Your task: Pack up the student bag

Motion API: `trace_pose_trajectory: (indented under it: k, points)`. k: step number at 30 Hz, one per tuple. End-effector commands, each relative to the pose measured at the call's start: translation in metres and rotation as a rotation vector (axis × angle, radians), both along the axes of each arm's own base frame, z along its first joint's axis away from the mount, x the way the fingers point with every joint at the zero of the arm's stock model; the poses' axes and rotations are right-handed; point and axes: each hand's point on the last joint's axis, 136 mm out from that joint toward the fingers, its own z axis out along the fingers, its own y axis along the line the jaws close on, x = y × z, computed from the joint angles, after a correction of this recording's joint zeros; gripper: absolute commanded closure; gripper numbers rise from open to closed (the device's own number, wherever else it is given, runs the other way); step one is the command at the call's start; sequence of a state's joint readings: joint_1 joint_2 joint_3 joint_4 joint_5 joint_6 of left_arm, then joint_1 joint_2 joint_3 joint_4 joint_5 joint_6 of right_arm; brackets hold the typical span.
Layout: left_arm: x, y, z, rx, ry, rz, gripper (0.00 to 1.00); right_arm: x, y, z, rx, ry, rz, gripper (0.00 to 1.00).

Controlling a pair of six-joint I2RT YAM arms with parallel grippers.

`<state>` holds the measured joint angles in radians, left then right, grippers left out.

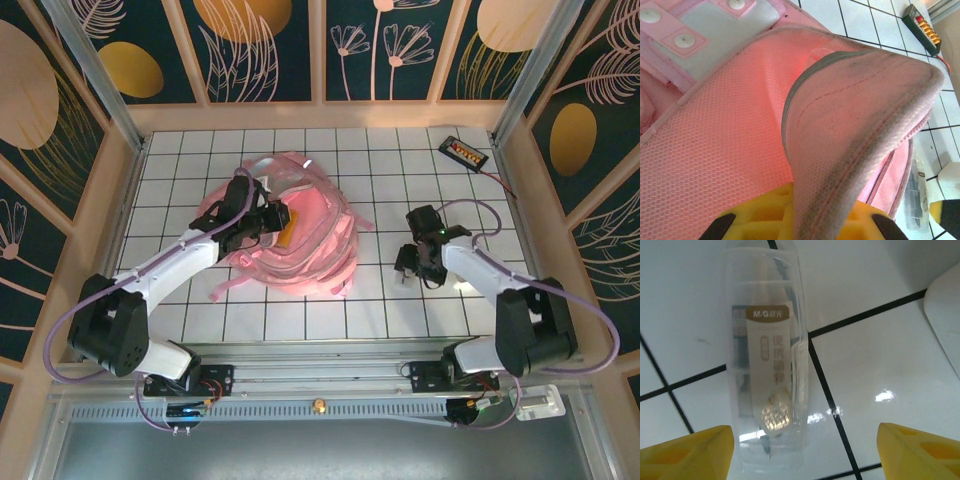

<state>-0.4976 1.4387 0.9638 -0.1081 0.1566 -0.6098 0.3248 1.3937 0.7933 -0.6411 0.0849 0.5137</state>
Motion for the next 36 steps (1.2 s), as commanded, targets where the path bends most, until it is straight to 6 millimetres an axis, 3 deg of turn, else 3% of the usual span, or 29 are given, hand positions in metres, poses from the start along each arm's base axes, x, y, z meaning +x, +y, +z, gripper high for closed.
trace_pose_trajectory:
  k: [1, 8, 22, 30, 36]
  points:
    - [0.0, -0.011, 0.027, -0.062, -0.089, -0.045, 1.0, 0.026, 0.007, 0.006, 0.019, -0.051, 0.021, 0.25]
    - [-0.001, -0.01, 0.026, -0.051, -0.088, -0.045, 1.0, 0.039, 0.009, -0.01, 0.012, -0.025, 0.035, 0.26]
    - [-0.002, -0.011, 0.025, -0.056, -0.083, -0.049, 1.0, 0.04, 0.013, -0.026, 0.032, 0.008, 0.06, 0.44]
    - [-0.003, -0.011, 0.026, -0.06, -0.081, -0.05, 1.0, 0.042, 0.014, -0.021, 0.041, -0.003, 0.064, 0.51]
    - [-0.003, -0.012, 0.027, -0.067, -0.077, -0.053, 1.0, 0.048, 0.023, 0.008, 0.098, -0.06, 0.075, 0.51]
